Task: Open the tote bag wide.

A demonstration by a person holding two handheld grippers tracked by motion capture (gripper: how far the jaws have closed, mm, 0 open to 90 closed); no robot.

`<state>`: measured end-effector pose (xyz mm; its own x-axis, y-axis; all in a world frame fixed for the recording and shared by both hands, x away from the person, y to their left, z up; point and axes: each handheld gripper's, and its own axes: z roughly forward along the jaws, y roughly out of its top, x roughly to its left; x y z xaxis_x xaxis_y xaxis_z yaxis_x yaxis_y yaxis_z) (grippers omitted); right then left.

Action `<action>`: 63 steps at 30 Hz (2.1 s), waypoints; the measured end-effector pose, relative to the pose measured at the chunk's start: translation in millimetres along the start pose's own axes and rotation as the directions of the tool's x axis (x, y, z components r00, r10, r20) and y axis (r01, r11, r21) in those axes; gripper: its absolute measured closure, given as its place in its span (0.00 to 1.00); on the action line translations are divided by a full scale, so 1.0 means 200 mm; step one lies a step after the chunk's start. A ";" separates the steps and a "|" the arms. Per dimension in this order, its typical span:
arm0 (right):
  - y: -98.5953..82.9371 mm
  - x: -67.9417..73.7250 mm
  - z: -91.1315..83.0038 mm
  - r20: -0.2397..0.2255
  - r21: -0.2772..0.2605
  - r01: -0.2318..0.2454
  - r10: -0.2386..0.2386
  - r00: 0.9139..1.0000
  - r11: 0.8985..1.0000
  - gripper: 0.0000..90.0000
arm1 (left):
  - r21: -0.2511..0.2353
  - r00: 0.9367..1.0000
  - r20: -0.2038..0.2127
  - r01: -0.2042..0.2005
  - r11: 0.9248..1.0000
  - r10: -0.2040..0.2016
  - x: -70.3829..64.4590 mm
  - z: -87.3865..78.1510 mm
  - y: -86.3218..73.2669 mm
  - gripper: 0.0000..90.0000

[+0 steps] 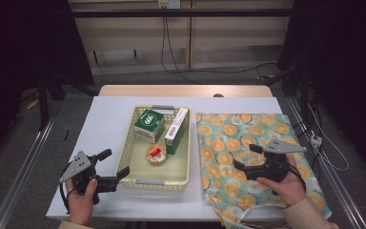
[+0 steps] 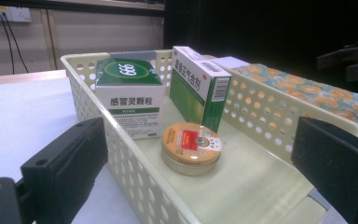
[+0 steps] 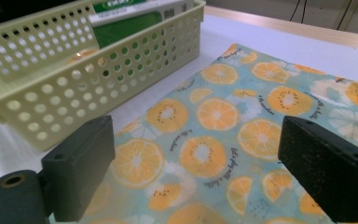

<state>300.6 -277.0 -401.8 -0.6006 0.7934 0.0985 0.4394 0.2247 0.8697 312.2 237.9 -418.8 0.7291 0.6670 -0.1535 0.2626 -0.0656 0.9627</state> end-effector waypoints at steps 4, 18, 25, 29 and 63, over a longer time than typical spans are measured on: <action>0.02 0.05 0.10 -0.040 0.047 0.008 -0.006 0.999 0.999 0.18 | -0.010 1.000 -0.009 0.010 1.000 -0.010 0.01 -0.01 0.00 0.04; -0.09 0.38 0.37 -0.235 0.202 0.121 -0.072 0.969 0.972 0.22 | 0.022 1.000 -0.014 0.001 1.000 -0.001 -0.01 0.00 0.00 0.04; -0.16 0.46 0.31 -0.266 0.233 0.212 -0.147 0.953 0.949 0.25 | 0.023 1.000 -0.017 0.003 1.000 -0.003 -0.01 -0.01 -0.01 0.04; -0.20 0.46 0.28 -0.261 0.250 0.272 -0.206 0.943 0.929 0.46 | 0.018 1.000 -0.015 -0.001 1.000 0.001 -0.02 -0.01 0.00 0.04; 0.29 0.03 0.74 -0.093 0.161 0.041 -0.026 0.995 0.986 0.91 | 0.043 1.000 -0.002 -0.008 0.999 0.008 -0.01 0.01 -0.01 0.04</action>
<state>421.5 -176.0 -422.7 -0.6712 0.7315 0.1201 0.5160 0.3448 0.7841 312.1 234.7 -420.5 0.7296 0.6682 -0.1456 0.2838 -0.1022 0.9534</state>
